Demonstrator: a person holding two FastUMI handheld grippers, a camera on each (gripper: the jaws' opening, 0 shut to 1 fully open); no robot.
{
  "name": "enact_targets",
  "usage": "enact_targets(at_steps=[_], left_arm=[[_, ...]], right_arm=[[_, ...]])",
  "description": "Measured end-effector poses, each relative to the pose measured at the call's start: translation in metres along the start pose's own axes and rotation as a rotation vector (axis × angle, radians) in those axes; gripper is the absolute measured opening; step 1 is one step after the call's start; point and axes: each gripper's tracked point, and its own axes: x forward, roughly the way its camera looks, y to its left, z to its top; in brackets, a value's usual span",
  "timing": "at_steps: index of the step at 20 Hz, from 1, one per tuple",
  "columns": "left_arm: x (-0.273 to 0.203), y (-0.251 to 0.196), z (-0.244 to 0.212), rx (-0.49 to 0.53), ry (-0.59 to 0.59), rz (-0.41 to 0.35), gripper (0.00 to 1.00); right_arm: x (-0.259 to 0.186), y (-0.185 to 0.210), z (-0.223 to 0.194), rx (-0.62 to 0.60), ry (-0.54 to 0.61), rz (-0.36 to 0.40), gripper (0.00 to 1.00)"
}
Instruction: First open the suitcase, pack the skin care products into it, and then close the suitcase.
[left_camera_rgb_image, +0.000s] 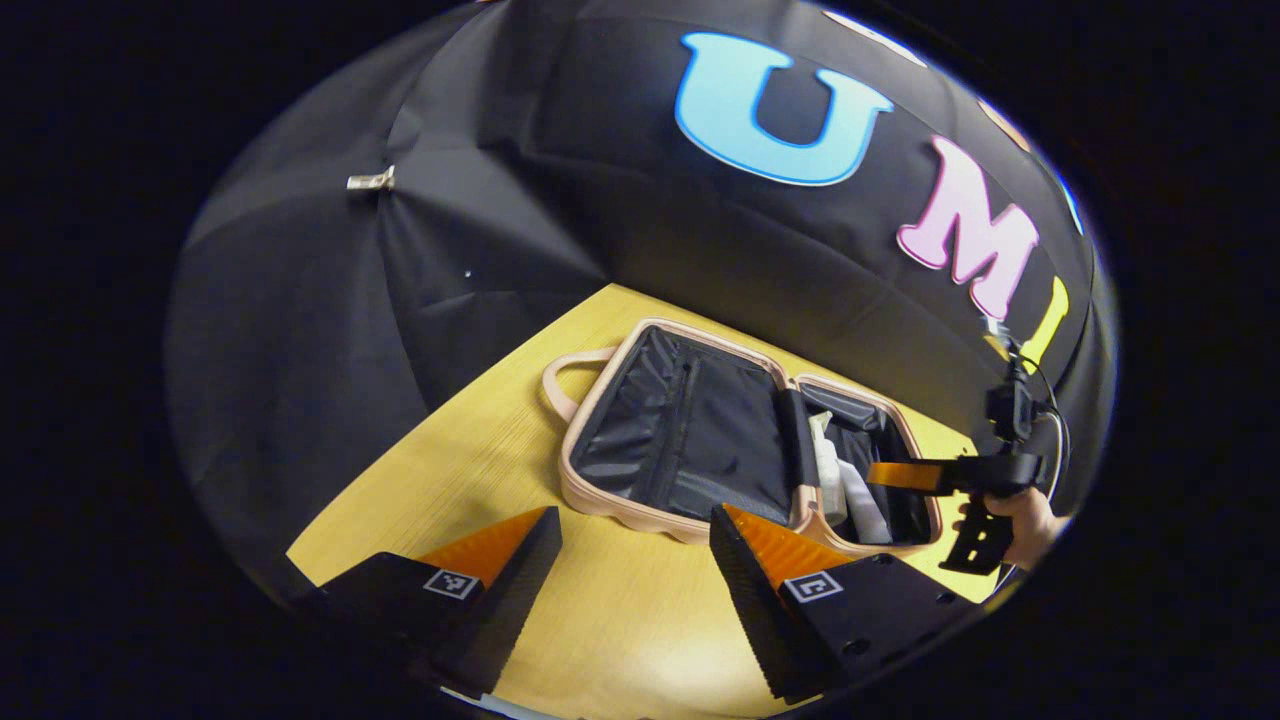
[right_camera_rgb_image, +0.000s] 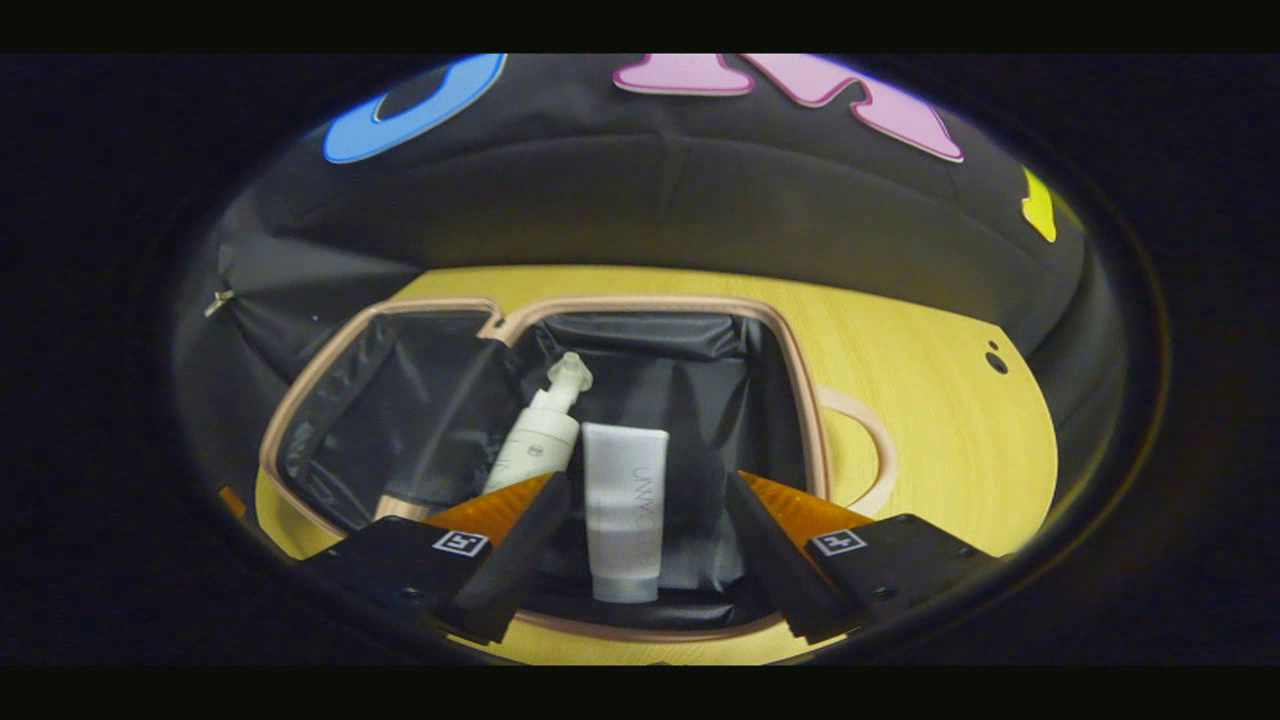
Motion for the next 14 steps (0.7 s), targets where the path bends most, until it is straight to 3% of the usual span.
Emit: enact_targets(at_steps=[2, 3, 4, 6, 11, 14], left_arm=[[0.029, 0.032, 0.015, -0.061, 0.008, 0.028, 0.96], [0.044, 0.043, 0.019, -0.069, 0.025, 0.033, 0.96], [0.055, 0.053, 0.027, -0.061, 0.037, 0.037, 0.96], [0.084, 0.073, 0.053, -0.019, 0.025, 0.055, 0.97], [0.151, 0.089, 0.091, 0.039, 0.051, 0.072, 0.97], [0.183, 0.088, 0.102, 0.041, 0.081, 0.057, 0.96]], right_arm=[[-0.033, 0.001, 0.011, -0.025, -0.096, 0.010, 1.00], [-0.046, 0.000, 0.012, -0.031, -0.130, 0.013, 0.93], [-0.062, 0.001, 0.014, -0.033, -0.162, 0.019, 1.00], [-0.088, -0.007, 0.012, -0.064, -0.208, -0.002, 1.00], [-0.137, -0.013, -0.001, -0.011, -0.257, -0.012, 1.00], [-0.171, -0.032, 0.003, -0.033, -0.331, -0.060, 0.99]])
